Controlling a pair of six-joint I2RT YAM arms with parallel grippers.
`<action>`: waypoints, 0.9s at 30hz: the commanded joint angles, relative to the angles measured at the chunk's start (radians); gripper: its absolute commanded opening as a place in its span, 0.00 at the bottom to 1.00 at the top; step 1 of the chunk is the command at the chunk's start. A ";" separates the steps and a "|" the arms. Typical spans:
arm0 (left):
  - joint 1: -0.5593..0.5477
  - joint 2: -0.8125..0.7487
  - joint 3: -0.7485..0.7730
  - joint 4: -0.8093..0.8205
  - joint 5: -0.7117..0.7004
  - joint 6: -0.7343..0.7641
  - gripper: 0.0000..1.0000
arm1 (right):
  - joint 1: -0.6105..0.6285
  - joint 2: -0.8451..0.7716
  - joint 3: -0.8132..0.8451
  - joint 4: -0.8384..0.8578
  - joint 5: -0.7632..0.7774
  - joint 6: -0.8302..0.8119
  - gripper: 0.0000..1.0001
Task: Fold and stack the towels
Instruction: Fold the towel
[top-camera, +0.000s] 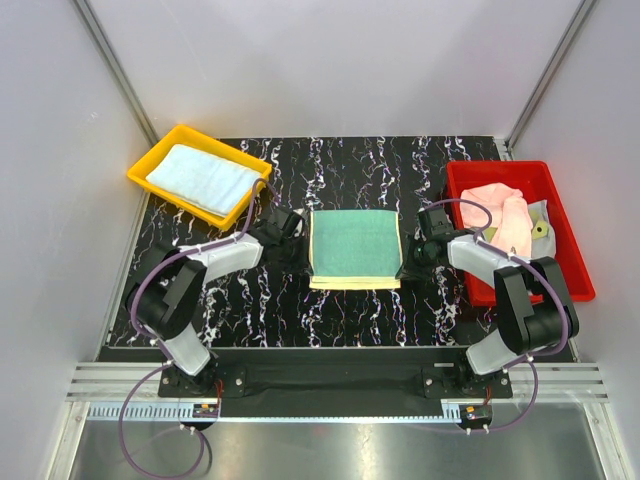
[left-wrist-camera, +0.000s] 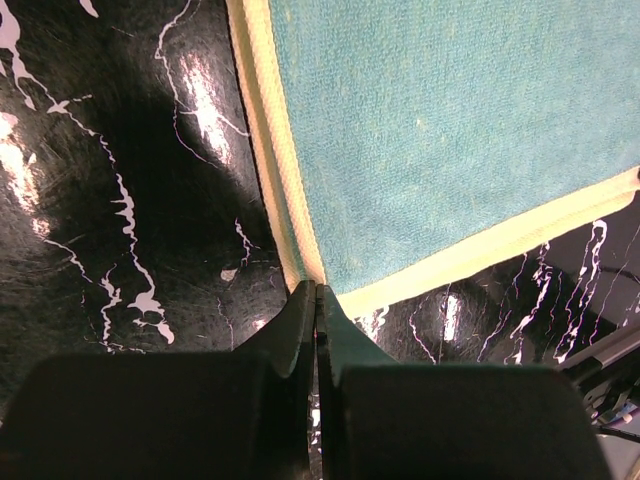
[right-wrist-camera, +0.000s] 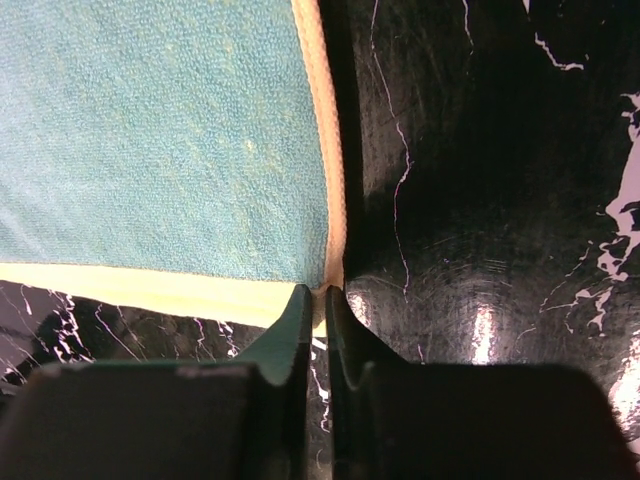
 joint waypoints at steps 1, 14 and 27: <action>-0.005 -0.048 0.026 0.017 0.004 0.011 0.00 | 0.004 -0.043 0.033 0.002 -0.009 -0.006 0.03; -0.005 -0.112 0.046 -0.024 -0.027 0.013 0.00 | 0.007 -0.068 0.093 -0.071 -0.048 -0.018 0.01; -0.007 -0.143 -0.080 0.025 -0.007 0.008 0.00 | 0.010 -0.068 0.009 -0.018 -0.112 0.022 0.01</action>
